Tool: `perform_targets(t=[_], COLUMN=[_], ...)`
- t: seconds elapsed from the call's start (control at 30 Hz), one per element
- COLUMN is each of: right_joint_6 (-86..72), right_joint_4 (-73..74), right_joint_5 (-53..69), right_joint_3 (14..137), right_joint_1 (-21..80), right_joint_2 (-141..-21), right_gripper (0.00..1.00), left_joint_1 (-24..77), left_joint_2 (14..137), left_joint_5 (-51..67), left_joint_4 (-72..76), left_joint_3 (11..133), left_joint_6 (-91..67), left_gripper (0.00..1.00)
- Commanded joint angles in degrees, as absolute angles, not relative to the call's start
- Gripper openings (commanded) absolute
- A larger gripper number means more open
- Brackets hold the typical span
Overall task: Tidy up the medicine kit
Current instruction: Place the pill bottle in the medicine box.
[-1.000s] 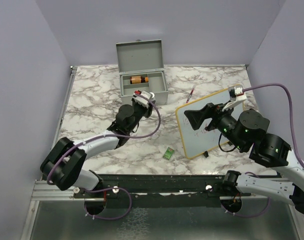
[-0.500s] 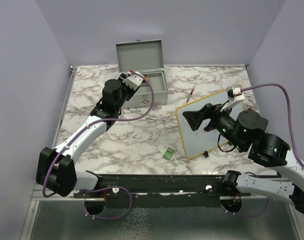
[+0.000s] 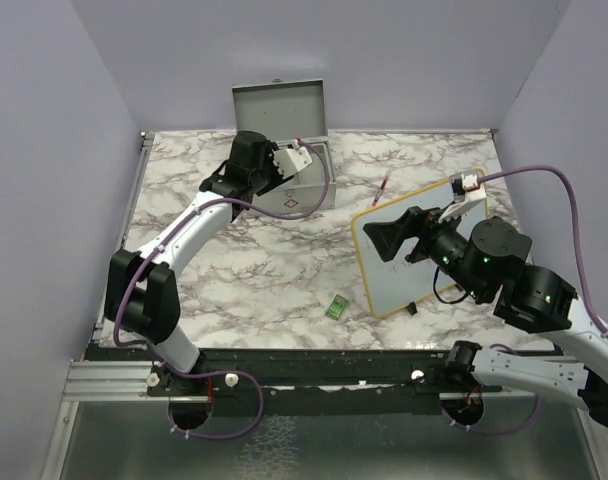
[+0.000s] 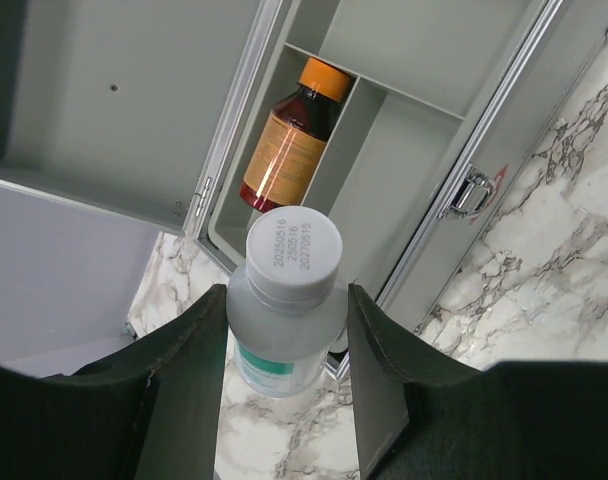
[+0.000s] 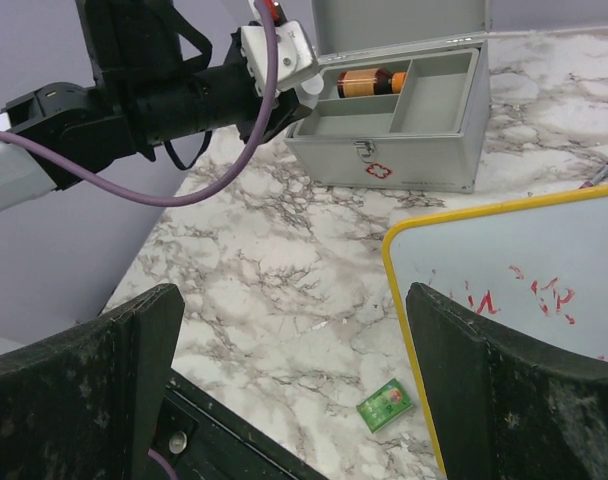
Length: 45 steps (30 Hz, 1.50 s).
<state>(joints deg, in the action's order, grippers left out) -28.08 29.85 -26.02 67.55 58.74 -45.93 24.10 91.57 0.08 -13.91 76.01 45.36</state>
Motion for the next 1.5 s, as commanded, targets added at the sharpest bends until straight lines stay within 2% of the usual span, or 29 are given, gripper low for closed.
perform_targets(t=[0.0, 0.47, 0.53, 0.67, 0.87, 1.13, 1.3, 1.4, 1.43, 1.47], right_joint_6=[-28.91, -28.70, -28.99, -28.64, -28.04, -27.82, -28.56, -29.69, -30.17, -30.75], right_joint_4=[30.68, 30.48, 29.91, 30.23, 30.33, 31.52, 34.13, 37.44, 38.24, 39.05], right_joint_5=[-25.75, -25.05, -25.14, -25.30, -26.06, -25.88, -27.59, -31.10, -32.00, -32.86], right_joint_3=[67.94, 67.64, 66.74, 67.27, 67.62, 67.65, 67.99, 68.20, 68.14, 67.98], right_joint_1=[58.45, 58.43, 58.45, 58.45, 58.45, 58.45, 58.45, 58.45, 58.45, 58.45], right_joint_2=[-45.54, -47.37, -47.05, -47.19, -46.92, -46.39, -45.49, -44.60, -44.05, -43.55], right_gripper=[1.00, 1.00, 1.00, 1.00, 1.00, 1.00, 1.00, 1.00, 1.00, 1.00], left_joint_1=[23.91, 24.21, 24.34, 24.48, 25.03, 25.05, 24.79, 24.79, 24.79, 24.79], left_joint_2=[93.39, 101.63, 102.22, 103.10, 103.07, 101.59, 99.04, 96.40, 95.25, 94.15], left_joint_5=[2.18, 1.05, 0.92, 0.38, 0.41, 1.80, 2.56, 2.11, 1.99, 1.94], left_joint_4=[-16.56, -16.01, -16.00, -16.06, -16.06, -15.95, -14.05, -11.10, -10.15, -9.29], left_joint_3=[79.41, 82.39, 82.58, 82.96, 83.21, 84.47, 84.40, 82.79, 81.85, 80.95], left_joint_6=[48.08, 49.26, 49.03, 48.99, 47.88, 44.17, 36.35, 30.28, 29.02, 27.71], left_gripper=[0.28, 0.32, 0.34, 0.47, 0.59, 0.61, 0.66, 0.75, 0.94, 0.98])
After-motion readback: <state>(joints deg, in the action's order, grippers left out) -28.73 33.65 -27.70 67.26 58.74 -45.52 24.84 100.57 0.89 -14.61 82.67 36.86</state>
